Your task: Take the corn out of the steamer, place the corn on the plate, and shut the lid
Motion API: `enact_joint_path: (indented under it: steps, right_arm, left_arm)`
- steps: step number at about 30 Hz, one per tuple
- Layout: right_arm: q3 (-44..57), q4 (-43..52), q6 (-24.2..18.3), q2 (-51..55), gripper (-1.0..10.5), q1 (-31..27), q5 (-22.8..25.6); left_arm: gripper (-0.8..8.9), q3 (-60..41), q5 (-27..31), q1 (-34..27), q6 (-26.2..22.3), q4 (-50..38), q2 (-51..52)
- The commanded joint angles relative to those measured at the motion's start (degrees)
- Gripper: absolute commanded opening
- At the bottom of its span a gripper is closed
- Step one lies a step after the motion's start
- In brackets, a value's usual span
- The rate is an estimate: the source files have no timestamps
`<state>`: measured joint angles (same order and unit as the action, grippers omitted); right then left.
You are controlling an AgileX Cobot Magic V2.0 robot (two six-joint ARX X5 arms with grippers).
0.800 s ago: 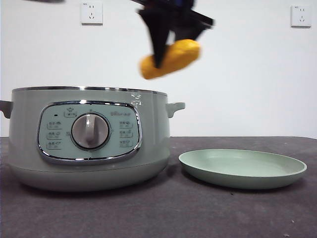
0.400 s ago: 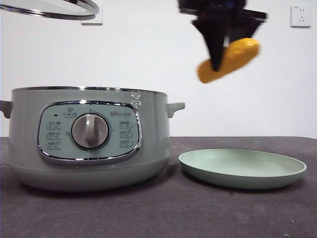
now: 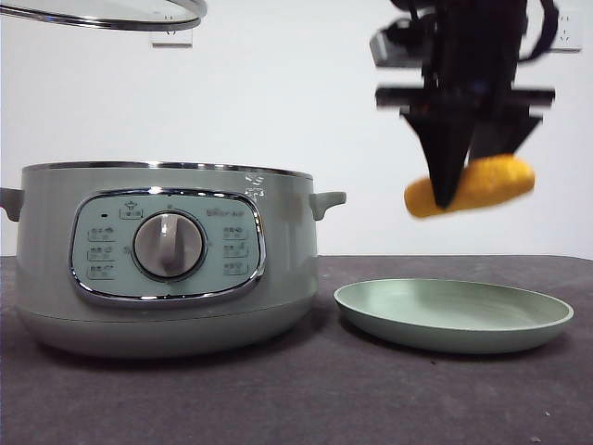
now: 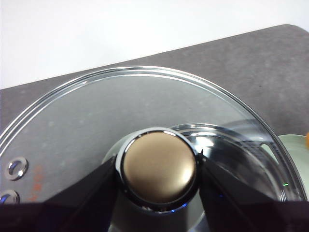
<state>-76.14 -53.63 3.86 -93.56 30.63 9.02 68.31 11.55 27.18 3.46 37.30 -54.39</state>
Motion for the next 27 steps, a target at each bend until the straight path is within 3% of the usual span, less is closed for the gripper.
enact_joint_path:
  steps: [1, 5, 11, 16, 27]
  right_arm:
    - [6.0, 6.4, 0.9, -0.6, -0.2, 0.0, -0.1]
    - [12.6, 16.7, 1.3, -0.6, -0.2, 0.0, 0.0]
    - [16.2, 23.3, 1.2, -0.7, -0.2, -1.6, -0.2]
    - [16.4, 24.6, 1.2, -1.1, -0.2, -3.8, -6.0]
    - [16.4, 24.2, 0.6, -2.3, -0.2, -5.2, -8.2]
  left_arm:
    - [-0.08, 0.6, -1.2, 0.2, -0.1, -3.0, 0.1]
    - [-0.08, 0.6, -1.4, 0.2, -0.1, -3.0, 0.0]
    - [-0.08, 0.6, -1.4, 0.2, -0.1, -3.0, 0.0]
    - [-0.08, 0.6, -1.4, 0.2, -0.1, -3.0, 0.0]
    - [-0.08, 0.6, -1.5, 0.2, 0.0, -3.0, 0.0]
